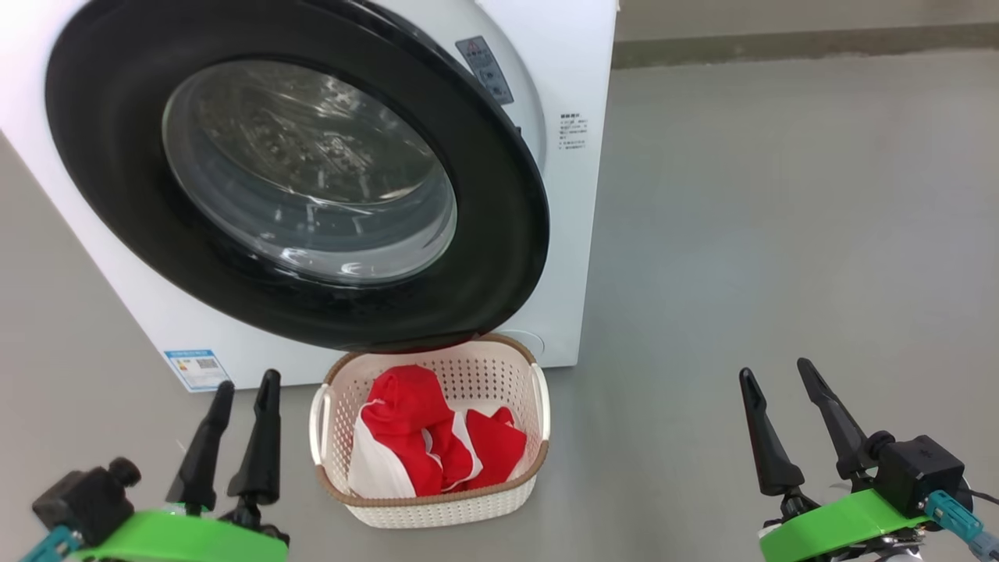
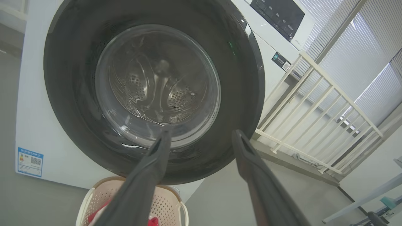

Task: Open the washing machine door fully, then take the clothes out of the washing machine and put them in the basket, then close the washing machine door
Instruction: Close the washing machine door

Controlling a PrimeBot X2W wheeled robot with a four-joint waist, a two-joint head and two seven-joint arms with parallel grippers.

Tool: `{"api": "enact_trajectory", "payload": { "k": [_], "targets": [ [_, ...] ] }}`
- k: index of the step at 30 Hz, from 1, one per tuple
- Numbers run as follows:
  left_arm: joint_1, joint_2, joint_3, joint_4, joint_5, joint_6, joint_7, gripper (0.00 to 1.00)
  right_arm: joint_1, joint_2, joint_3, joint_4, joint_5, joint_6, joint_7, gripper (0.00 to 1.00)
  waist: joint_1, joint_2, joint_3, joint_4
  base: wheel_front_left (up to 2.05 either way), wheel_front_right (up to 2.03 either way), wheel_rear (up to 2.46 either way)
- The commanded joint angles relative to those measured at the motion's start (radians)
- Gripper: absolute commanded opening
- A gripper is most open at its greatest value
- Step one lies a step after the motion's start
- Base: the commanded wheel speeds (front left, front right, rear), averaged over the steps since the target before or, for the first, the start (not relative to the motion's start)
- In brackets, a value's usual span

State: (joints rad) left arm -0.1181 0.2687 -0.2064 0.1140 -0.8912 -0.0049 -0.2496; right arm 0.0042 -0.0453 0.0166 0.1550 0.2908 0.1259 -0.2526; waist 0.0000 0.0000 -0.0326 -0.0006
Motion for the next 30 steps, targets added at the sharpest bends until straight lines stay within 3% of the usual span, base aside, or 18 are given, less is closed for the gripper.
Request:
{"api": "enact_trajectory", "payload": {
  "k": [1, 5, 11, 30],
  "targets": [
    [-0.008, 0.024, 0.047, -0.042, 0.044, 0.012, -0.012, 1.0, -0.011, -0.005, 0.019, -0.029, -0.006, 0.005, -0.009, 1.0, 0.0, 0.0, -0.009, 0.006, 0.0, 0.0, 0.0],
    [0.046, 0.016, 0.064, -0.109, 0.204, 0.04, -0.012, 1.0, -0.001, -0.005, 0.012, -0.035, -0.011, 0.005, -0.009, 1.0, 0.0, 0.0, -0.019, 0.006, 0.0, 0.0, 0.0],
    [0.115, -0.009, 0.061, -0.15, 0.357, 0.065, -0.012, 1.0, 0.017, -0.005, 0.0, -0.044, -0.002, 0.005, -0.009, 1.0, 0.0, 0.0, -0.034, 0.004, 0.0, 0.0, 0.0],
    [0.159, -0.067, 0.099, -0.114, 0.521, 0.051, -0.012, 1.0, 0.047, -0.005, -0.002, -0.045, 0.0, 0.005, -0.009, 1.0, 0.0, 0.0, -0.043, 0.016, 0.0, 0.0, 0.0]
  ]
}}
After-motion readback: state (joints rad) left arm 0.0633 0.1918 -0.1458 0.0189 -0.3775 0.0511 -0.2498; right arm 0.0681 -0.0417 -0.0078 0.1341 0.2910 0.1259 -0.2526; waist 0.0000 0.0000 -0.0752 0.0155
